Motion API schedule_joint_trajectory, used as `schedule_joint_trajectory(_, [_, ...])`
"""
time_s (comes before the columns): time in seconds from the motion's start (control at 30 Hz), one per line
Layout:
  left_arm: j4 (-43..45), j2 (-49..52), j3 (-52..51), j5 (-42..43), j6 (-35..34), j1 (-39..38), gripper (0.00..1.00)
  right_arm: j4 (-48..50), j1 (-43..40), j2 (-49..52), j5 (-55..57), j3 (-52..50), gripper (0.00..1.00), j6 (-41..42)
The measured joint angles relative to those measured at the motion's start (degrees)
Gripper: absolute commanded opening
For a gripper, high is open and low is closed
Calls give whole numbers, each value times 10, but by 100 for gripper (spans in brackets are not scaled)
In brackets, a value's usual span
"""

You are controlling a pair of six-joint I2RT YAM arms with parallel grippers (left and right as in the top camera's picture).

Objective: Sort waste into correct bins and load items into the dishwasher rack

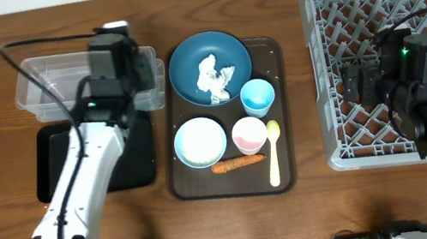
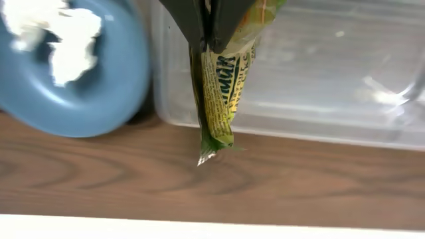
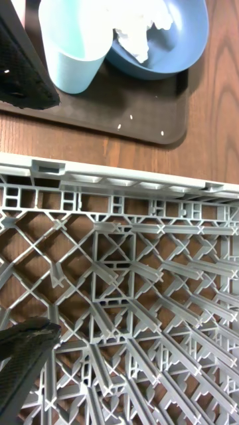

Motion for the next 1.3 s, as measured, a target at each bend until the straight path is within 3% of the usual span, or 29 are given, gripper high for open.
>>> schedule_joint_trajectory(0.03, [0,4,0,-1,0,9,8,0,0,0,0,0,99,0])
schedule_joint_trajectory(0.1, [-2,12,0,-5,3,21,21,0,0,0,0,0,99,0])
schedule_joint_trajectory(0.33, [-1,26,0,5,0,29,27,0,0,0,0,0,99,0])
schedule_joint_trajectory(0.5, [25,26,0,58,0,12,38,0,0,0,0,0,99,0])
schedule_joint_trajectory(0.6, [40,26,0,83,4,-16,56,0,0,0,0,0,99,0])
schedule_joint_trajectory(0.8, [77,43,0,103,0,-69,60,0,0,0,0,0,99,0])
schedule_joint_trajectory(1.3, [179,219,0,112,0,-137,61,0,0,0,0,0,99,0])
